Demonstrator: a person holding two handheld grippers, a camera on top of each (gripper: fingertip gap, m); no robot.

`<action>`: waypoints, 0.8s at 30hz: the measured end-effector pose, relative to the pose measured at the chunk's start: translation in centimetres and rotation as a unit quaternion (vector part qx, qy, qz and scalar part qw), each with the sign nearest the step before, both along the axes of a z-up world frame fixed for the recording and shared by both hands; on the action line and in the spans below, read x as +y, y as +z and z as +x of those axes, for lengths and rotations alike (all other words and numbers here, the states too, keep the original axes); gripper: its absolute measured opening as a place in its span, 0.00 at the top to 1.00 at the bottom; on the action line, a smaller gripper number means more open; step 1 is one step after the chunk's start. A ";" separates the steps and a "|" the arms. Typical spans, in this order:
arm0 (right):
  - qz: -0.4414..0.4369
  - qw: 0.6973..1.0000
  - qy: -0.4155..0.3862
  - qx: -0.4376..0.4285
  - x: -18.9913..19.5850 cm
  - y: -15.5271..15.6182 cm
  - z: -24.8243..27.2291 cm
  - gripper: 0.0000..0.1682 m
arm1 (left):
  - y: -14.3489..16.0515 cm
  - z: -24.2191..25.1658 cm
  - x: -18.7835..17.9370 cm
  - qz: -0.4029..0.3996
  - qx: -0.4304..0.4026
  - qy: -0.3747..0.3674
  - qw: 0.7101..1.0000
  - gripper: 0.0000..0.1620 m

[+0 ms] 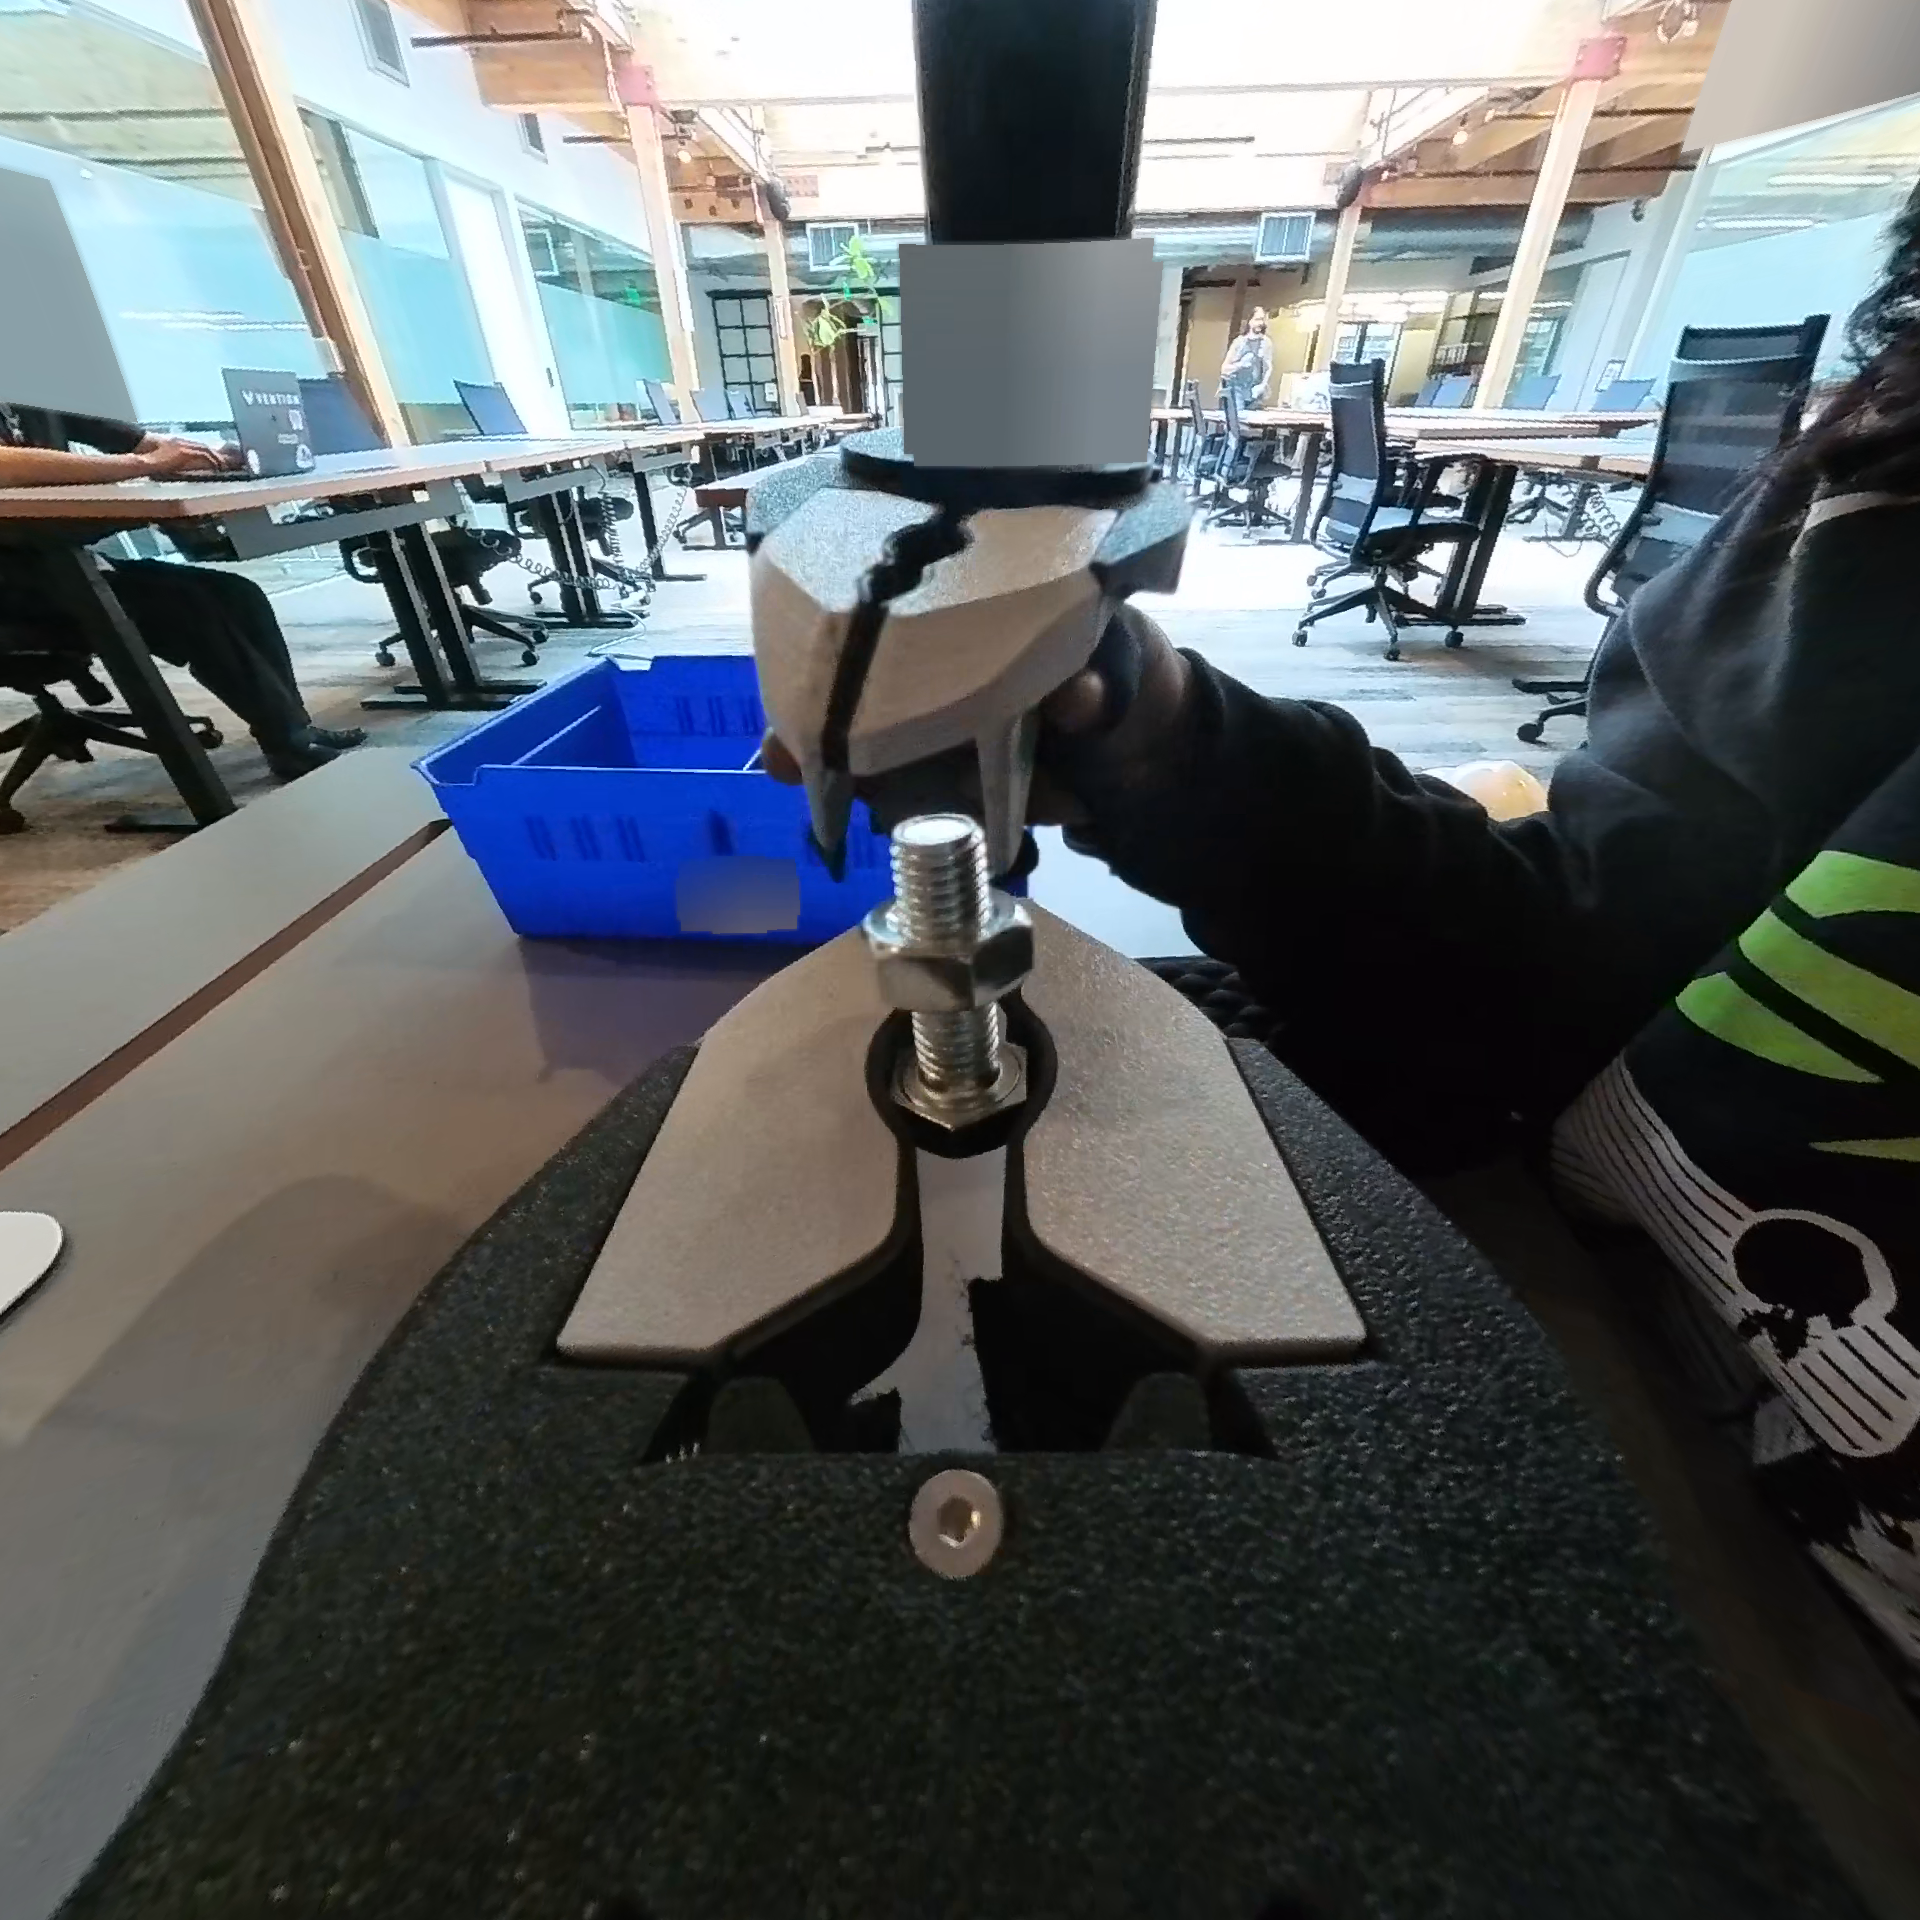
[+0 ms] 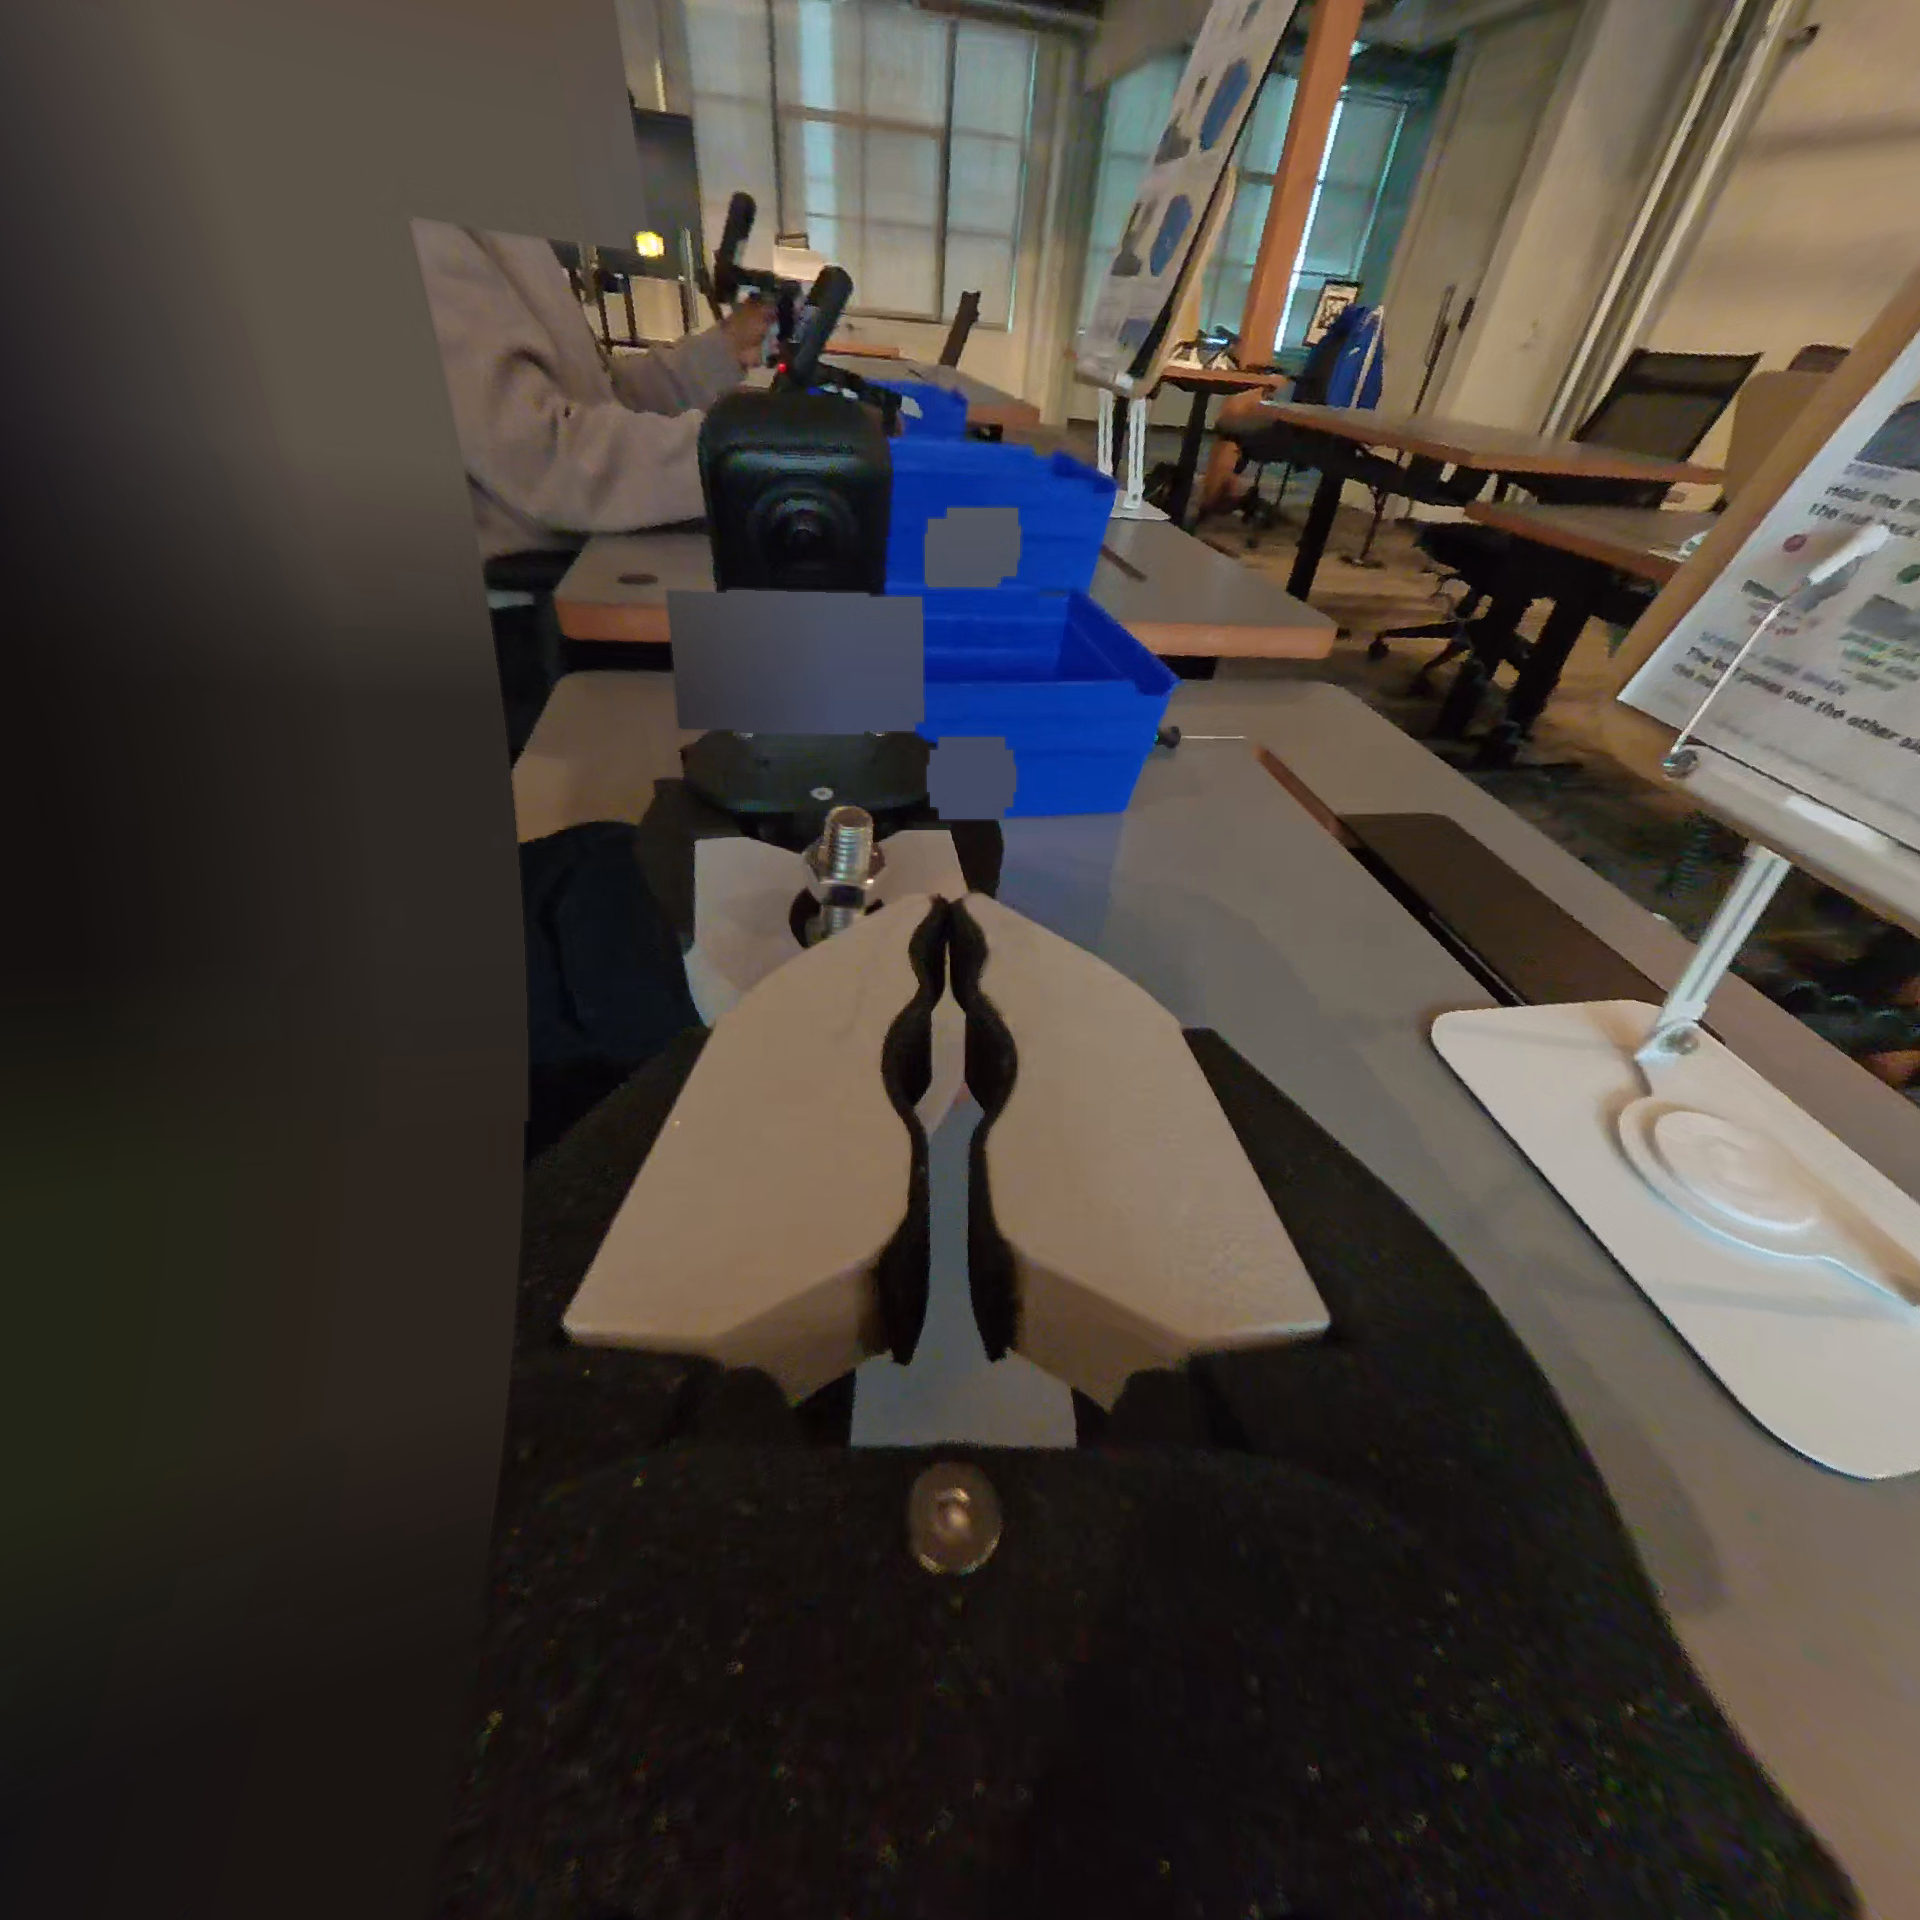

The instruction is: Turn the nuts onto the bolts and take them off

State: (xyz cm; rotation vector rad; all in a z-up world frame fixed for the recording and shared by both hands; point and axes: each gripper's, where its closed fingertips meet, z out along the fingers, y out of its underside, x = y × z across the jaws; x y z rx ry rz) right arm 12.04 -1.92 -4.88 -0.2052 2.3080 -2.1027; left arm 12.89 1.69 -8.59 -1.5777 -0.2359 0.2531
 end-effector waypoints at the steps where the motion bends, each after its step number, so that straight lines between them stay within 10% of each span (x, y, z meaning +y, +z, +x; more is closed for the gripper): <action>1: 0.005 1.000 0.006 0.002 -0.2 -0.2 0.3 1.00 | -0.1 0.0 0.1 -0.002 0.000 -0.001 1.000 0.94; 9: 0.031 0.999 0.029 -0.005 -2.6 -1.3 2.0 0.73 | -0.3 0.1 0.3 -0.009 -0.001 -0.004 1.000 0.93; 24: -0.001 1.000 0.011 -0.011 -0.2 0.1 0.6 1.00 | -0.3 0.3 0.3 -0.008 -0.001 -0.009 1.000 0.94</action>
